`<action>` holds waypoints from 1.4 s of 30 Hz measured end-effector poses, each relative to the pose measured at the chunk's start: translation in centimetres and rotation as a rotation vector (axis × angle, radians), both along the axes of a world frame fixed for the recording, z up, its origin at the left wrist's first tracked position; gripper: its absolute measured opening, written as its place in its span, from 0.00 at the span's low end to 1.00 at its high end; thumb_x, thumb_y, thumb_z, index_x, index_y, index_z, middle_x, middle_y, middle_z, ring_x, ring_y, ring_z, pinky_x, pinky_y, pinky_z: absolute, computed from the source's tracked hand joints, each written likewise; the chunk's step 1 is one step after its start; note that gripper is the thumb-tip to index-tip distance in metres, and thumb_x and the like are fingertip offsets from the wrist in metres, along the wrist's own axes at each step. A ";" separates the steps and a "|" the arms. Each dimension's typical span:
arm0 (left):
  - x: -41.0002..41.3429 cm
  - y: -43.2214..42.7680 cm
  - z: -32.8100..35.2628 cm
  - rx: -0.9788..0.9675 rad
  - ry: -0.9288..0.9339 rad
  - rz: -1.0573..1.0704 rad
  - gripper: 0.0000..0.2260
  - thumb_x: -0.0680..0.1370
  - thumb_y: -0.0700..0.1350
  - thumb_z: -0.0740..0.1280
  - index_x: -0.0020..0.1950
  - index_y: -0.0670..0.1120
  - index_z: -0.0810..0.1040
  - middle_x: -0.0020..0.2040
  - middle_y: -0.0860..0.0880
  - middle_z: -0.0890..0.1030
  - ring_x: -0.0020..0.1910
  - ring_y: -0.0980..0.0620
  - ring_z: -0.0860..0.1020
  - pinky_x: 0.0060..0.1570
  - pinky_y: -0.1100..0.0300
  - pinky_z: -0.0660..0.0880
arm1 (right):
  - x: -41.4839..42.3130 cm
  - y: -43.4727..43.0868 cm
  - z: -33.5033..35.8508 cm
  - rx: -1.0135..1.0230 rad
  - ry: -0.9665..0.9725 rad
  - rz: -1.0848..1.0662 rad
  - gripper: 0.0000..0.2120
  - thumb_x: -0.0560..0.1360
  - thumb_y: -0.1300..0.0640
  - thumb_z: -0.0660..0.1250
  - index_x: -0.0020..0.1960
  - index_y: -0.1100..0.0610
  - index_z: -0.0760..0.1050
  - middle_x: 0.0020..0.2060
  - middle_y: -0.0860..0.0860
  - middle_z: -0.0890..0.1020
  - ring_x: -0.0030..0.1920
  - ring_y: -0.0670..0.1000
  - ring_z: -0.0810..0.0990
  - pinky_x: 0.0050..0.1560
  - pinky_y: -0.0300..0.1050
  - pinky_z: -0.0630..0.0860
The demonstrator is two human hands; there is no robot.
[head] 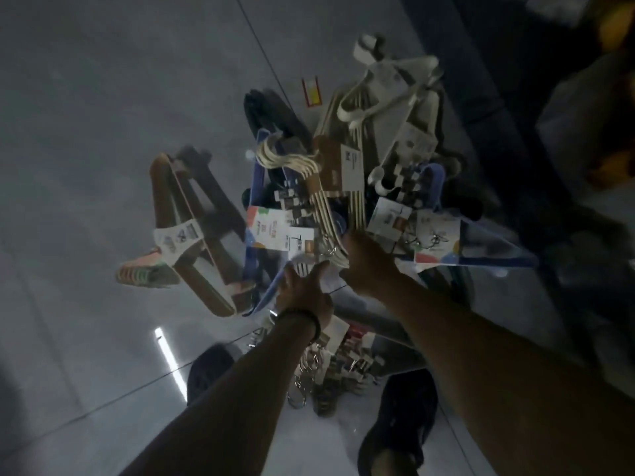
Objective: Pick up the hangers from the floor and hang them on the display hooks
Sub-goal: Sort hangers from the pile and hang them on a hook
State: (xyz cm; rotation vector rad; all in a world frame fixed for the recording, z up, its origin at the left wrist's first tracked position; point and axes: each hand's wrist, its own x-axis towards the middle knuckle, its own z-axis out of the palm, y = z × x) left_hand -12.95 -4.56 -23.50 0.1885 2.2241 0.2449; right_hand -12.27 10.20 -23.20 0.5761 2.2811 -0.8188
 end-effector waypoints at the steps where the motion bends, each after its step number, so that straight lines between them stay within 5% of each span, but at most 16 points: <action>1: 0.1 -0.2 -1.6 0.010 -0.008 -0.001 0.29 0.81 0.44 0.67 0.79 0.65 0.64 0.80 0.40 0.58 0.77 0.35 0.64 0.69 0.41 0.73 | 0.1 -0.4 -1.5 -0.030 -0.005 -0.063 0.32 0.75 0.58 0.75 0.75 0.56 0.64 0.63 0.55 0.77 0.62 0.57 0.79 0.53 0.45 0.75; 5: 0.7 -1.9 -5.4 0.057 -0.006 -0.005 0.21 0.81 0.44 0.68 0.73 0.55 0.71 0.72 0.41 0.70 0.68 0.42 0.75 0.64 0.47 0.79 | -0.3 -0.9 -4.5 -0.137 -0.134 -0.287 0.34 0.78 0.60 0.74 0.74 0.53 0.56 0.60 0.59 0.79 0.53 0.62 0.84 0.42 0.51 0.83; 8: 1.0 -3.7 -6.0 0.097 0.045 -0.017 0.18 0.80 0.45 0.69 0.68 0.57 0.70 0.69 0.45 0.71 0.63 0.46 0.78 0.58 0.48 0.82 | -0.8 -1.3 -4.6 -0.231 -0.222 -0.316 0.28 0.78 0.62 0.73 0.70 0.53 0.61 0.56 0.61 0.81 0.39 0.54 0.84 0.27 0.40 0.80; 13: 3.6 -5.7 -5.2 0.085 0.021 0.072 0.18 0.82 0.48 0.67 0.71 0.58 0.71 0.73 0.45 0.68 0.71 0.42 0.71 0.64 0.43 0.79 | 0.5 -2.8 -4.4 -0.186 -0.257 -0.215 0.11 0.79 0.52 0.74 0.47 0.52 0.71 0.41 0.54 0.80 0.39 0.53 0.83 0.33 0.45 0.80; 17: 7.3 -8.0 -4.5 0.030 -0.112 0.150 0.23 0.81 0.50 0.67 0.76 0.57 0.68 0.76 0.43 0.65 0.73 0.38 0.68 0.69 0.41 0.75 | 2.3 -2.7 -2.1 -0.198 0.050 -0.214 0.14 0.80 0.51 0.72 0.39 0.49 0.70 0.32 0.47 0.75 0.33 0.46 0.76 0.34 0.41 0.72; 22: 9.5 -9.3 -4.4 0.034 -0.145 0.137 0.27 0.79 0.52 0.68 0.78 0.60 0.67 0.78 0.45 0.64 0.75 0.38 0.67 0.72 0.43 0.73 | 1.8 -0.5 4.5 -0.548 0.168 -0.476 0.11 0.80 0.50 0.72 0.53 0.58 0.78 0.45 0.54 0.87 0.38 0.58 0.88 0.34 0.62 0.85; 26: 9.1 -7.1 -4.5 0.106 -0.214 0.208 0.23 0.77 0.58 0.65 0.73 0.61 0.70 0.70 0.50 0.77 0.68 0.45 0.77 0.66 0.47 0.78 | 1.6 0.2 7.8 -0.484 0.362 -0.444 0.07 0.82 0.51 0.70 0.54 0.54 0.79 0.43 0.52 0.87 0.36 0.61 0.86 0.33 0.69 0.81; 29: 6.3 -4.4 -2.2 0.061 -0.165 0.495 0.27 0.77 0.74 0.57 0.62 0.56 0.79 0.58 0.48 0.85 0.54 0.45 0.84 0.56 0.47 0.83 | 2.6 -0.1 9.5 -0.435 0.411 -0.365 0.07 0.83 0.53 0.69 0.51 0.56 0.79 0.38 0.51 0.84 0.34 0.54 0.85 0.31 0.62 0.82; 33: 0.9 -1.2 6.1 0.625 -0.517 1.176 0.31 0.79 0.74 0.57 0.64 0.51 0.80 0.59 0.45 0.85 0.60 0.40 0.83 0.66 0.37 0.77 | 5.3 -2.0 12.1 -0.361 0.405 -0.312 0.09 0.83 0.52 0.68 0.46 0.54 0.77 0.31 0.47 0.80 0.28 0.44 0.80 0.27 0.38 0.75; 36: -1.9 -0.4 10.4 0.968 -0.650 1.212 0.32 0.75 0.70 0.66 0.70 0.49 0.79 0.64 0.40 0.84 0.64 0.35 0.81 0.67 0.33 0.75 | 7.7 -4.2 12.9 -0.257 0.260 -0.230 0.09 0.83 0.44 0.66 0.50 0.48 0.77 0.36 0.45 0.81 0.34 0.40 0.81 0.34 0.35 0.77; 39: -2.0 -1.4 11.3 1.009 -0.566 1.215 0.29 0.75 0.57 0.75 0.71 0.45 0.77 0.64 0.37 0.83 0.64 0.30 0.81 0.63 0.31 0.78 | 8.8 -6.2 13.0 -0.157 0.261 -0.031 0.09 0.84 0.47 0.63 0.64 0.45 0.74 0.52 0.42 0.81 0.51 0.38 0.80 0.53 0.36 0.79; 42: -2.1 -4.0 11.6 1.058 -0.412 1.258 0.26 0.75 0.46 0.75 0.72 0.45 0.75 0.64 0.35 0.82 0.61 0.30 0.82 0.57 0.33 0.81 | 8.5 -7.3 13.6 -0.198 0.317 0.148 0.18 0.86 0.47 0.61 0.74 0.43 0.66 0.65 0.42 0.77 0.60 0.36 0.75 0.59 0.32 0.74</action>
